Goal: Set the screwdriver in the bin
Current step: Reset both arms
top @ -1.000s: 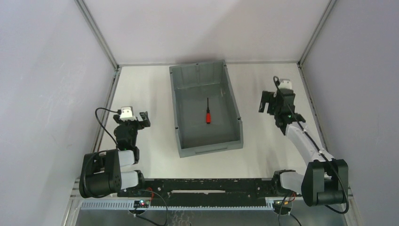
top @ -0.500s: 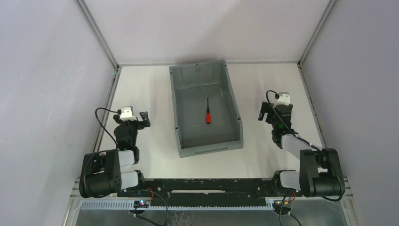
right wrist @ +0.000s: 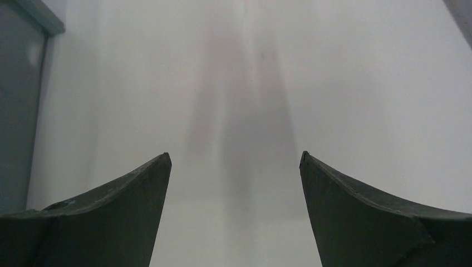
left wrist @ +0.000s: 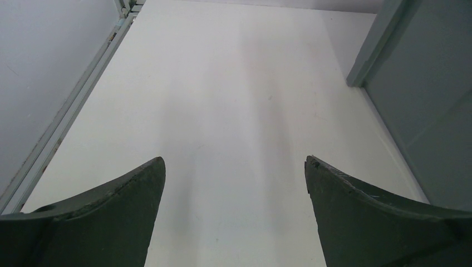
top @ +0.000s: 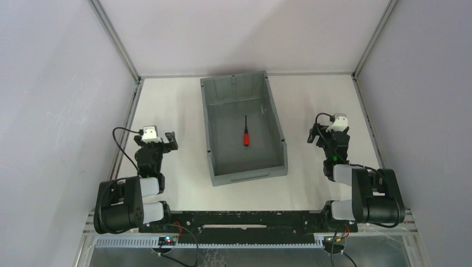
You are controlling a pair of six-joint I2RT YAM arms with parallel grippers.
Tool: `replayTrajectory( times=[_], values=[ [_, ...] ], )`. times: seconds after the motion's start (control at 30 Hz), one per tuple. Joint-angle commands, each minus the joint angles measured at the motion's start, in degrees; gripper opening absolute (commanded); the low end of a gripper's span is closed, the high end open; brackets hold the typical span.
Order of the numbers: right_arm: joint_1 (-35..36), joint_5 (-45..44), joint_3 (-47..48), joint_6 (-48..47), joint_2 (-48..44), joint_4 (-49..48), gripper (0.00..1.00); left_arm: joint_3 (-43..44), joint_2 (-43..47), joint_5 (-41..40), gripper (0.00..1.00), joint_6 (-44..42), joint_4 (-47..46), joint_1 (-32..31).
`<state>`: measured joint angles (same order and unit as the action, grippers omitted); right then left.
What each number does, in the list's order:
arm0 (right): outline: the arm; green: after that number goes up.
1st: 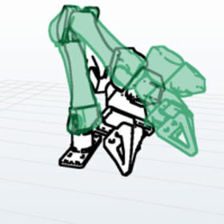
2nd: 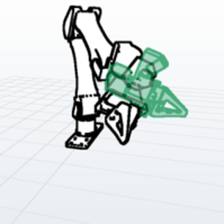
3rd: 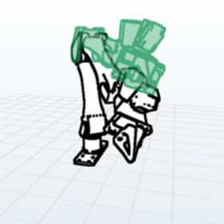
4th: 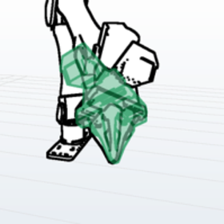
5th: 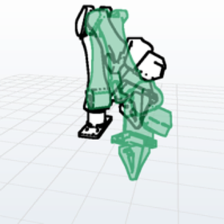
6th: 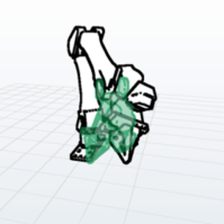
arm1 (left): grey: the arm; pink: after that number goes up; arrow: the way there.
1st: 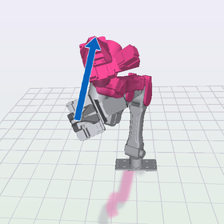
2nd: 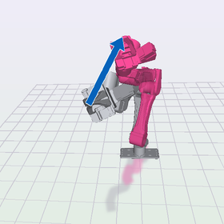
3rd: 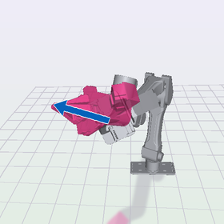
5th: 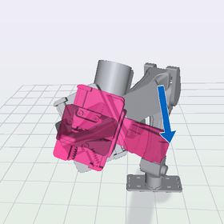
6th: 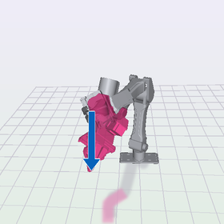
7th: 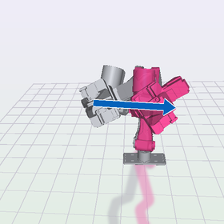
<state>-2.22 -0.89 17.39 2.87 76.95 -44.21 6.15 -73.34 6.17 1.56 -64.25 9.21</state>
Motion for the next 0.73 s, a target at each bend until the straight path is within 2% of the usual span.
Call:
replayTrajectory(
  times=[0.0,0.07,0.1,0.13,0.7],
  values=[
    [0.5,1.9,-2.1,0.0,0.4,-8.6,0.93,2.2,1.0,0.0,1.0,0.5,-2.3,-0.3],
    [0.5,1.9,-2.2,0.0,0.6,-9.3,0.94,2.2,0.9,0.0,1.0,0.4,-2.3,-0.3],
    [0.5,1.9,-2.2,0.0,0.5,-8.9,0.99,2.1,1.0,0.0,1.0,0.5,-2.3,-0.3],
    [0.5,1.8,-2.2,0.1,0.6,-9.1,0.99,2.1,0.9,0.0,1.0,0.4,-2.3,-0.3],
    [0.5,1.9,-2.0,0.1,0.7,-8.8,1.0,2.1,0.9,0.0,1.0,0.4,-2.3,-0.3]
  ],
)
